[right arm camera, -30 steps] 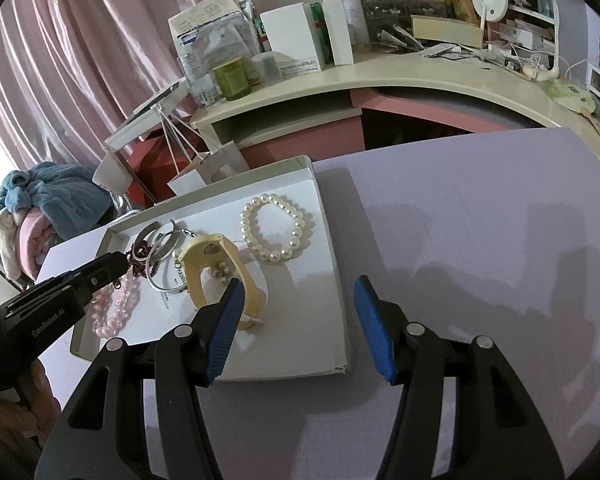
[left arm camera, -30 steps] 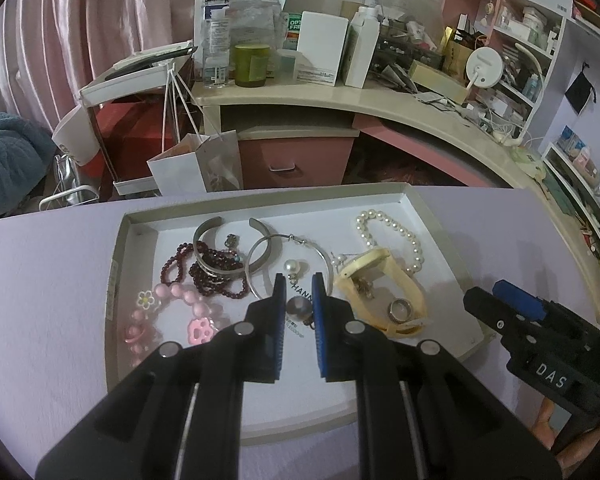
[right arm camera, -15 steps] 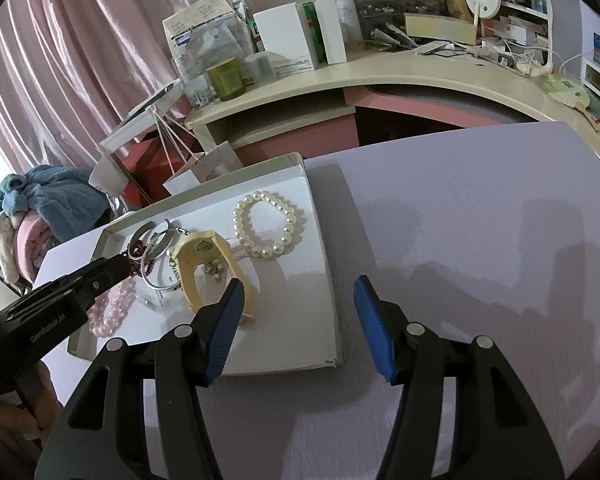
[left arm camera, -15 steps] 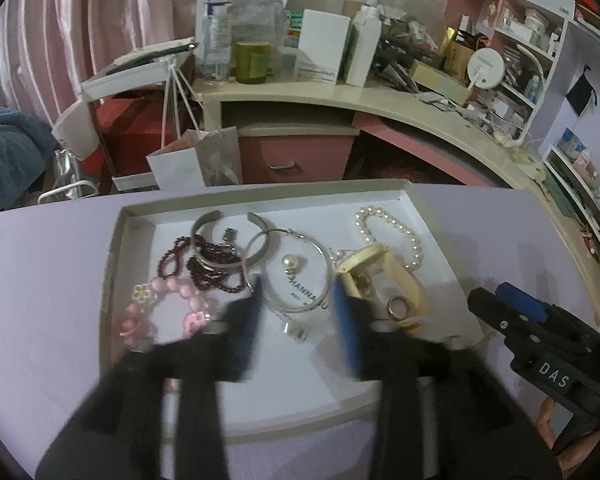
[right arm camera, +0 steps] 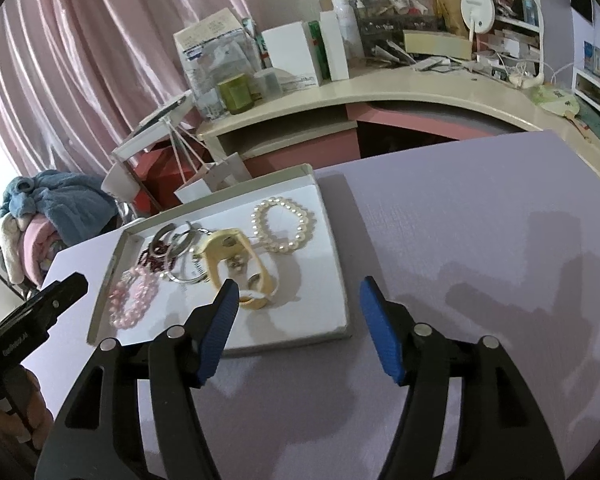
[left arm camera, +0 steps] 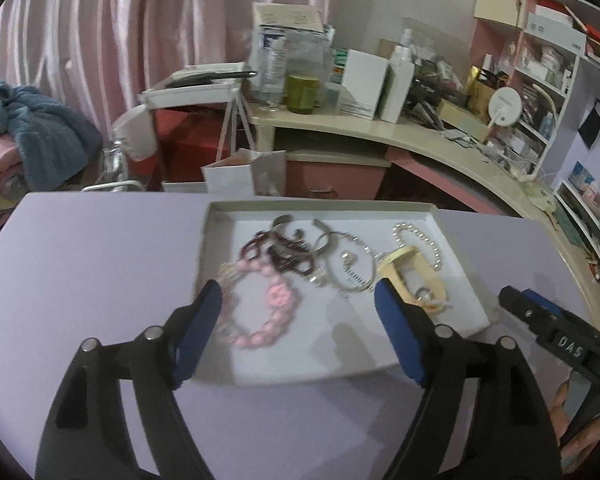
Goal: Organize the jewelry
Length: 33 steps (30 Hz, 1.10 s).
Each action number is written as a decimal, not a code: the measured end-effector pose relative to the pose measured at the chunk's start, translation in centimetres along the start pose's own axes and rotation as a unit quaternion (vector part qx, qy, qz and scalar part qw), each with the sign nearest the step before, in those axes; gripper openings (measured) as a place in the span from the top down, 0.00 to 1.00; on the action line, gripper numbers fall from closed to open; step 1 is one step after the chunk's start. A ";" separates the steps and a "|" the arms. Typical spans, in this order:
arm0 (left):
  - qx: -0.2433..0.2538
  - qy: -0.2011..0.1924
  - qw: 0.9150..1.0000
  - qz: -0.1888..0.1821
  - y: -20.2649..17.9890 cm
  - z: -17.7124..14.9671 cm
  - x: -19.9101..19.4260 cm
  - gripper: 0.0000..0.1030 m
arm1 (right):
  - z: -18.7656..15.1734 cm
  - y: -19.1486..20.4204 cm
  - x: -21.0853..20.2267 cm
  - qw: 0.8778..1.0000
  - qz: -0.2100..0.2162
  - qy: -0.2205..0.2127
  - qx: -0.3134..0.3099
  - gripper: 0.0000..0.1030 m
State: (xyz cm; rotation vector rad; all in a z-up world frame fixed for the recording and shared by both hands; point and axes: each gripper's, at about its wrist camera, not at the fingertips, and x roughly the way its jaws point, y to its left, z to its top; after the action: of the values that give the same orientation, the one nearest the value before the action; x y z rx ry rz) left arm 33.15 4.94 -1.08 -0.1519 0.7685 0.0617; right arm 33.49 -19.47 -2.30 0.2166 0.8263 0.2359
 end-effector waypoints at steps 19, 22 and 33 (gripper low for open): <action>-0.054 -0.038 0.992 0.109 0.2 -5.9 -10.5 0.02 | -2.5 3.0 -8.1 0.992 0.023 -0.094 -0.079 0.01; -0.050 -0.060 0.992 0.099 0.1 -6.8 -11.5 0.02 | -3.3 2.9 -9.2 0.991 0.011 -0.107 -0.079 0.01; 0.004 -0.107 0.992 0.064 0.5 -8.8 -11.5 0.02 | -6.9 5.3 -8.8 0.989 -0.011 -0.120 -0.087 0.01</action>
State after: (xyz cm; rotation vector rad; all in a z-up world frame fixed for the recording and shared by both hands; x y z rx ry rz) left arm 18.80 4.05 0.66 -0.0857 0.5641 0.1936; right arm 21.96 -16.34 0.83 0.0693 0.5650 0.2541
